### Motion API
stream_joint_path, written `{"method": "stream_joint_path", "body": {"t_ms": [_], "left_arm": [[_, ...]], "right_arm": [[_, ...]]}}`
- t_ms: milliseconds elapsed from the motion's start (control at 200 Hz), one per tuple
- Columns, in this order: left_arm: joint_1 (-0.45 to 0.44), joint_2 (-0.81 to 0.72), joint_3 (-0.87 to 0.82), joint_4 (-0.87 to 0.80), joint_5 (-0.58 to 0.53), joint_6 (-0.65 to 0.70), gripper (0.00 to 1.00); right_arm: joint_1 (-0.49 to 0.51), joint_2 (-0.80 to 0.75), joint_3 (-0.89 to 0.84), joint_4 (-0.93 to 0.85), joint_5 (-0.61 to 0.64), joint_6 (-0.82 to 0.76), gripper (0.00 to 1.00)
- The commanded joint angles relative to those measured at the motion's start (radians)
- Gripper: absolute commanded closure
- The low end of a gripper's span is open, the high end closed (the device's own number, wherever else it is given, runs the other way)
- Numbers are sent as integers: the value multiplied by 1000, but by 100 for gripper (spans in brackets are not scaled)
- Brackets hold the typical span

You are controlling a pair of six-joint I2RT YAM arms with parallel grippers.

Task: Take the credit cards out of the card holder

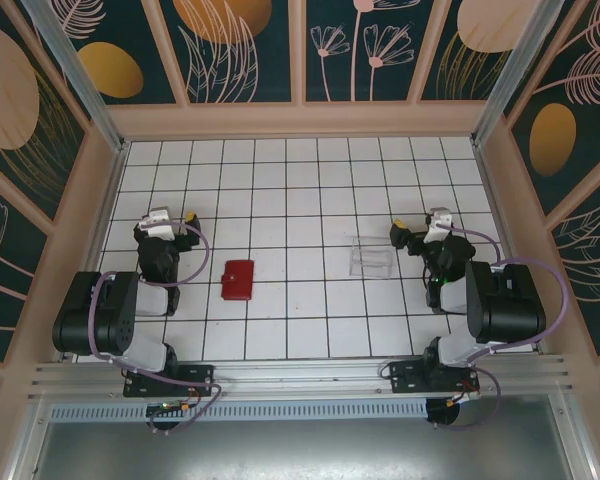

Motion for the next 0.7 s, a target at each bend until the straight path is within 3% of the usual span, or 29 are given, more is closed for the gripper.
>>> {"method": "stream_joint_path", "body": {"t_ms": [0, 691], "left_arm": [[-3, -1, 1, 40, 19, 17, 1], [-3, -2, 1, 40, 18, 18, 1]], "right_arm": [[-7, -2, -9, 53, -15, -24, 1], [-18, 1, -3, 48, -34, -15, 1]]}}
